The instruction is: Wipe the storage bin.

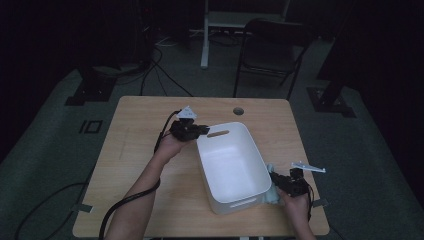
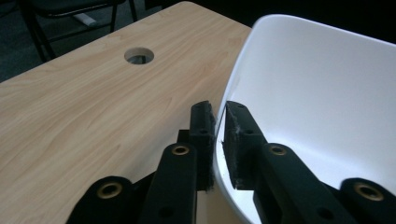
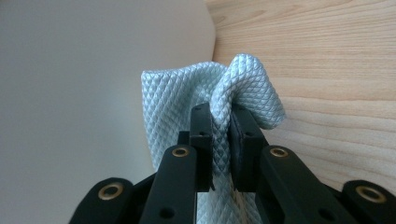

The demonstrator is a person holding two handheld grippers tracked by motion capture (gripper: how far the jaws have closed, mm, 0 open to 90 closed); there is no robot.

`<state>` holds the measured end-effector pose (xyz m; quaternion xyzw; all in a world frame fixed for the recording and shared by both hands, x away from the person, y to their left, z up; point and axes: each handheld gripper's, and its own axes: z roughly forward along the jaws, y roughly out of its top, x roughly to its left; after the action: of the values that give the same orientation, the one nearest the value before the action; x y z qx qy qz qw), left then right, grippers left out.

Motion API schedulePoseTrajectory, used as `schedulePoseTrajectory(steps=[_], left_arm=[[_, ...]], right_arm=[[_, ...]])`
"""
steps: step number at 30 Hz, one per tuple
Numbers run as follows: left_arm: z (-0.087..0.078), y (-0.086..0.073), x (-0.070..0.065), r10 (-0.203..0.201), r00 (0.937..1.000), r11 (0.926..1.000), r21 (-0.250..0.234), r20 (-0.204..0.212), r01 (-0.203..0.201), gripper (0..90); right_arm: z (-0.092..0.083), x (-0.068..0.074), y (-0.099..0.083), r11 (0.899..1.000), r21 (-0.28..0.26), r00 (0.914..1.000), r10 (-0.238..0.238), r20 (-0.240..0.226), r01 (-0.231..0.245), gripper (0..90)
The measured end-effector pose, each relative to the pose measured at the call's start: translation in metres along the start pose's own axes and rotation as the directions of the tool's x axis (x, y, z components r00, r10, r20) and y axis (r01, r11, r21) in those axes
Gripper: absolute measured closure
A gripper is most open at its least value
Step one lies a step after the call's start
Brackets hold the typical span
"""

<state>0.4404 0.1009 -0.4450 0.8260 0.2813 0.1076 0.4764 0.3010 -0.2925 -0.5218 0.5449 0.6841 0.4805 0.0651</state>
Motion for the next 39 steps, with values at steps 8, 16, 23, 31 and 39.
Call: schedulePoseTrajectory(steps=[8, 16, 23, 31, 39], left_arm=[[-0.019, -0.014, -0.005, -0.028, 0.9990, 0.9995, -0.016, -0.036, 0.027, 84.7], [-0.022, -0.013, -0.005, -0.025, 0.9992, 0.9988, -0.042, -0.031, 0.024, 77.8], [-0.010, -0.008, -0.001, -0.016, 0.9996, 0.9998, -0.008, -0.022, 0.016, 77.1], [-0.012, -0.010, -0.002, -0.013, 0.9999, 0.9999, -0.003, -0.010, 0.013, 86.7], [-0.033, -0.023, -0.007, -0.027, 0.9972, 0.9996, 0.002, -0.070, 0.027, 87.5]], right_arm=[[0.000, 0.001, 0.000, 1.000, -0.002, 1.0000, -0.002, 0.005, 0.002, 81.4], [0.001, 0.002, 0.000, 1.000, 0.001, 1.0000, -0.005, 0.006, 0.005, 81.4], [0.002, 0.001, -0.001, 1.000, 0.006, 1.0000, -0.001, 0.004, 0.001, 81.4], [0.001, 0.000, -0.001, 1.000, 0.004, 1.0000, 0.004, 0.003, -0.004, 81.4], [0.000, 0.000, 0.000, 1.000, 0.000, 0.9999, 0.004, 0.010, -0.004, 81.4]])
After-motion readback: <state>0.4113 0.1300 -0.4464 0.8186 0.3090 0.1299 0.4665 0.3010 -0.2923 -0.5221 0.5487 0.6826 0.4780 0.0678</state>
